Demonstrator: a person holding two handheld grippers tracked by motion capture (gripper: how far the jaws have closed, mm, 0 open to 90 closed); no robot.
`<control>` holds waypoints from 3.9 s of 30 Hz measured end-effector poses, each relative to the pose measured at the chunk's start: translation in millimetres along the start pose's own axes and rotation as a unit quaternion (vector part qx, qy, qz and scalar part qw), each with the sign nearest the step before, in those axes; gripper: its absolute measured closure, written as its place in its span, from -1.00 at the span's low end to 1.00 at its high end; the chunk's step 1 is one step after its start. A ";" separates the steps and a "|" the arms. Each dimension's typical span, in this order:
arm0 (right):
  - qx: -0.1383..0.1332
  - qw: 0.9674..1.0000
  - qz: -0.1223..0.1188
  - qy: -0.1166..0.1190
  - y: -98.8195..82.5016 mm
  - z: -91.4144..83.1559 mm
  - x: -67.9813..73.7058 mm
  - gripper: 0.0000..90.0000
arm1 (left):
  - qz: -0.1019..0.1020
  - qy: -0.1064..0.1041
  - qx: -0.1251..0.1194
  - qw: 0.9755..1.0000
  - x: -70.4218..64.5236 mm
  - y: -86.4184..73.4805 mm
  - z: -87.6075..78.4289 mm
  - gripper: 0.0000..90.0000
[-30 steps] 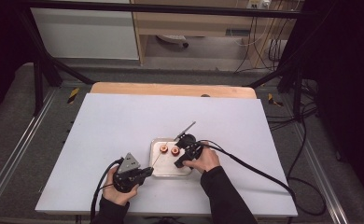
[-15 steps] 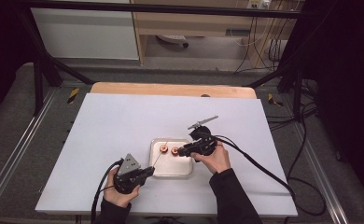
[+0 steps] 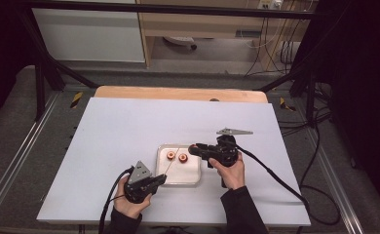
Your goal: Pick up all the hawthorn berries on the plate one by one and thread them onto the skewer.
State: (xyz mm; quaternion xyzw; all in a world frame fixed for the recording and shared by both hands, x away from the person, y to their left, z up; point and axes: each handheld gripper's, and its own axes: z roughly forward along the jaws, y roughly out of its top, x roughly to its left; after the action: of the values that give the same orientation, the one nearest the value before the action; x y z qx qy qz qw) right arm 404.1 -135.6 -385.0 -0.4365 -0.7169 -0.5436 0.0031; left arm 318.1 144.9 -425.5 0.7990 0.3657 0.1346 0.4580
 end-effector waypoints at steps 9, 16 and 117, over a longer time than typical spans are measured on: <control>-0.077 0.996 0.032 0.020 -7.1 -2.2 -5.0 0.35 | -0.028 -0.002 -0.004 1.000 -8.6 0.1 7.5 0.96; -0.127 0.991 0.037 0.020 -6.3 -2.9 -1.5 0.35 | -0.040 -0.007 -0.009 0.999 -16.6 -0.8 14.0 0.96; -0.128 0.990 0.009 0.059 -33.0 8.4 13.8 0.37 | -0.069 -0.023 -0.033 0.997 -21.1 13.3 31.1 0.97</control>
State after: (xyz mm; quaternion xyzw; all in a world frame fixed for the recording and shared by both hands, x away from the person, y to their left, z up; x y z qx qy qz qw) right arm 378.7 -121.4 -407.5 -0.4072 -0.6361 -0.6554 -0.0055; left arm 326.6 106.0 -428.9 0.7592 0.4043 0.0965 0.5008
